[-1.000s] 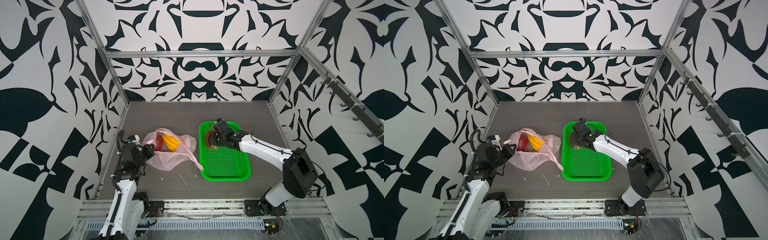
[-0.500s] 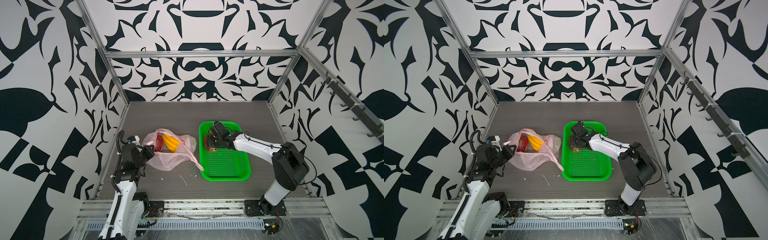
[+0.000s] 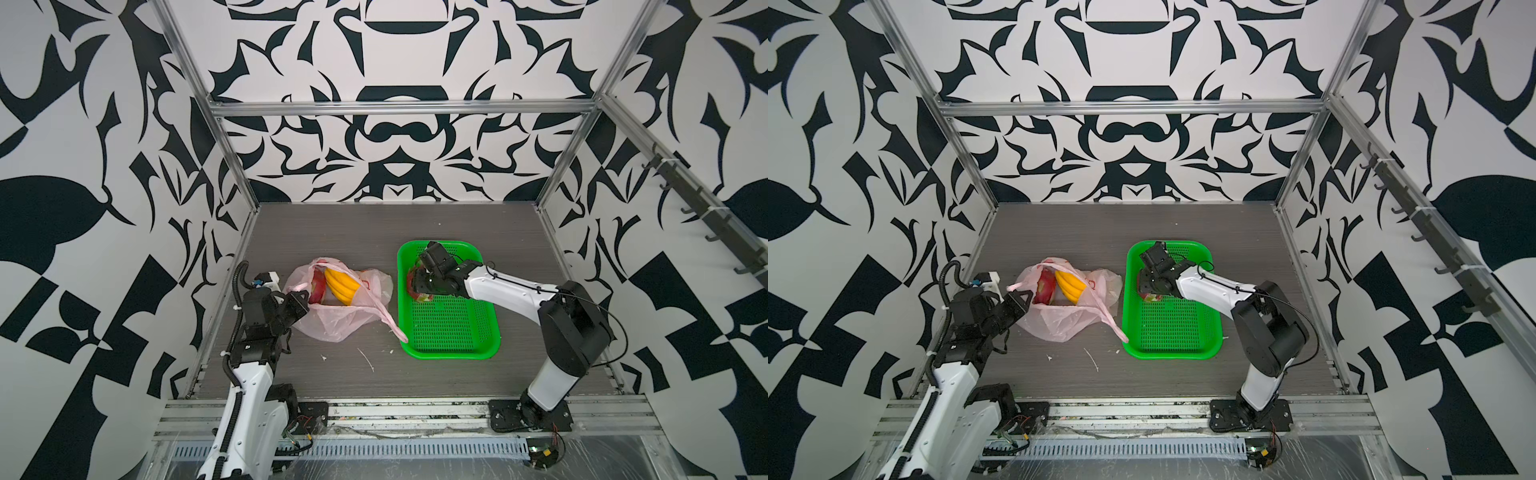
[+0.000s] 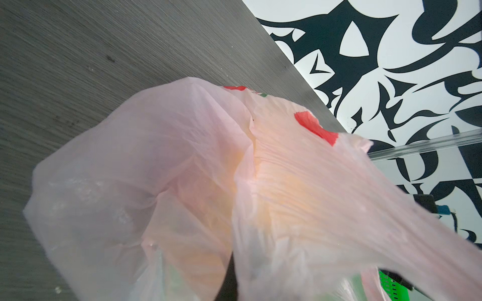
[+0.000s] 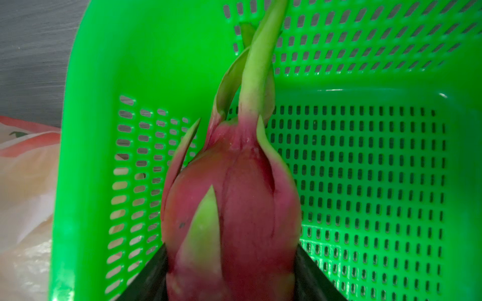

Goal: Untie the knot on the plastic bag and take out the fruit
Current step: 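Lower the dragon fruit into the green basket and open the right gripper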

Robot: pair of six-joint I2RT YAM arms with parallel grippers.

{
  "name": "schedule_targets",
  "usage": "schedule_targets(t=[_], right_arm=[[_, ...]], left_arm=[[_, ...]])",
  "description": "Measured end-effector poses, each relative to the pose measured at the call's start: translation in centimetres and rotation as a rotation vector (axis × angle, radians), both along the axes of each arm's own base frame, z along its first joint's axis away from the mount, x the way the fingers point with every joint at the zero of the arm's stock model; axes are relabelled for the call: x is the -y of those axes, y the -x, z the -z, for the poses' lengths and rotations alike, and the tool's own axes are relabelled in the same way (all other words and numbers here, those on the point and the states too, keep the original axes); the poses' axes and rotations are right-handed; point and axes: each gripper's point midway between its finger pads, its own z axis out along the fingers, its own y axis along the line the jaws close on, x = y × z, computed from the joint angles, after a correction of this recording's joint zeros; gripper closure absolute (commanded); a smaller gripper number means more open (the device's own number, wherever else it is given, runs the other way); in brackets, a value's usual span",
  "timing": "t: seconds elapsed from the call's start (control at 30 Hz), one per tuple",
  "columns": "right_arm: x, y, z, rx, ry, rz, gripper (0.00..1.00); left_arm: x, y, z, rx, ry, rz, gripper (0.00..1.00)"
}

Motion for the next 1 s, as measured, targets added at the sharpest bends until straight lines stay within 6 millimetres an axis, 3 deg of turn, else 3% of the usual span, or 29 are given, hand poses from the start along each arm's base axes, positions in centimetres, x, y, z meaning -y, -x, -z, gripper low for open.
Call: schedule_targets(t=[0.47, 1.0], right_arm=[[-0.07, -0.10, 0.01, -0.003, 0.005, -0.004, 0.22], [0.27, 0.20, -0.20, -0.009, 0.018, -0.004, 0.14]], left_arm=[[-0.01, 0.03, 0.06, 0.000, -0.008, 0.004, 1.00], [-0.01, 0.03, 0.07, -0.001, -0.008, 0.004, 1.00]])
